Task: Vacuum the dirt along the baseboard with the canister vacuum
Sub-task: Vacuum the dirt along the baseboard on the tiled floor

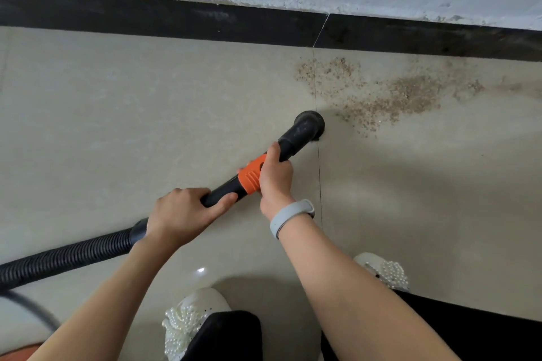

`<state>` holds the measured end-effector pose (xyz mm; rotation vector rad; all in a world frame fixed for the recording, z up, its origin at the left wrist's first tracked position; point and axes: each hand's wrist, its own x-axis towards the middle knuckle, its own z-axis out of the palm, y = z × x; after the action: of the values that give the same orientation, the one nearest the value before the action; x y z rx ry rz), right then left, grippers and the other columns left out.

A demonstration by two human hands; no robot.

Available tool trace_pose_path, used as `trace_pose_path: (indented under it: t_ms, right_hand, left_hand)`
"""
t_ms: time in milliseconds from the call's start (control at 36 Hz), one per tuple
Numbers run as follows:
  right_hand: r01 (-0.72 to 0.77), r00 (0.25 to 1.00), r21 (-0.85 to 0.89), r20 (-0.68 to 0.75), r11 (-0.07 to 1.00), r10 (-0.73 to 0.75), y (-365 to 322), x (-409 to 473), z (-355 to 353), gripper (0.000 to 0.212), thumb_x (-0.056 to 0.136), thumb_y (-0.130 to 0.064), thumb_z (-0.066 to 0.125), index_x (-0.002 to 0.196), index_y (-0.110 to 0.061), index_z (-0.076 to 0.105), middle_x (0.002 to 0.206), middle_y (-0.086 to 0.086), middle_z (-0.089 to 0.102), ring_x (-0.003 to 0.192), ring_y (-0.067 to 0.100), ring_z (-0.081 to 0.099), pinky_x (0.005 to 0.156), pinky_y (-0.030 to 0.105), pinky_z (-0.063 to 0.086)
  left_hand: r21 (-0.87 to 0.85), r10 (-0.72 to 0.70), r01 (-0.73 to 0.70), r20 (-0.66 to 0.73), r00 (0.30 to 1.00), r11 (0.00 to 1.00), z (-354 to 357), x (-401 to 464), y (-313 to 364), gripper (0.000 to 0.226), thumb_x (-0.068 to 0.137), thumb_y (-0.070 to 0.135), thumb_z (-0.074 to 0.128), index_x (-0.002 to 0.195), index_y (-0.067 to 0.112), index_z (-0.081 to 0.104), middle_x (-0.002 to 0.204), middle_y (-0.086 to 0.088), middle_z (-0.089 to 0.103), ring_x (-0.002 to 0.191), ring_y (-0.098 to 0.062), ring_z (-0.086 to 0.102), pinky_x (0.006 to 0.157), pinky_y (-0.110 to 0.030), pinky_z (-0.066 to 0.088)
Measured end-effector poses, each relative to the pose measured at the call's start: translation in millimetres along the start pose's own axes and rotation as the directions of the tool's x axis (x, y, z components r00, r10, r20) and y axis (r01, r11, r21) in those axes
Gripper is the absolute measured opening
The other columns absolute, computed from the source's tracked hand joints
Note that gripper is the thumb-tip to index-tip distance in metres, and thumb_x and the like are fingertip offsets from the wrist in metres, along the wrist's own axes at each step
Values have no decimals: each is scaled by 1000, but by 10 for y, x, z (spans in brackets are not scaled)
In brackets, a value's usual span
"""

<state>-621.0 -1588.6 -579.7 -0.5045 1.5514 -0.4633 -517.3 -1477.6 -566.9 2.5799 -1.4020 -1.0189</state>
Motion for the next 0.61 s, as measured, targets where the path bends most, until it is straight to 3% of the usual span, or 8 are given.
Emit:
trace_pose_path:
  t_ms: [83,139,611]
  right_hand:
    - [33,999,-68,-36,997,-36,-195,205,109,63,83,-55,44,114,-1,54,107,17,68,94,38,67,91,48,53]
    - [42,999,-104,-26,994,-45,-322,341,142,63,84,-55,43,121,-4,52,115,18,66,100,39,65,93,49,52]
    - [92,992,-119,98,989,-80,-877,877,200,55,90,-53,49,124,-9,48,114,17,64,101,35,65,89,50,55]
  left_hand:
    - [-32,-29,28,-36,999,999,-62,179,172,60,86,70,42,56,18,40,54,2,49,58,-19,49,54,-30,30]
    - [-66,-38,35,-46,998,997,-112,307,278,59,87,68,42,56,18,40,55,1,49,57,-19,48,55,-30,30]
    - [-24,-56,54,-98,994,998,-304,848,636,61,85,73,34,60,19,48,61,0,53,60,-20,52,58,-30,35]
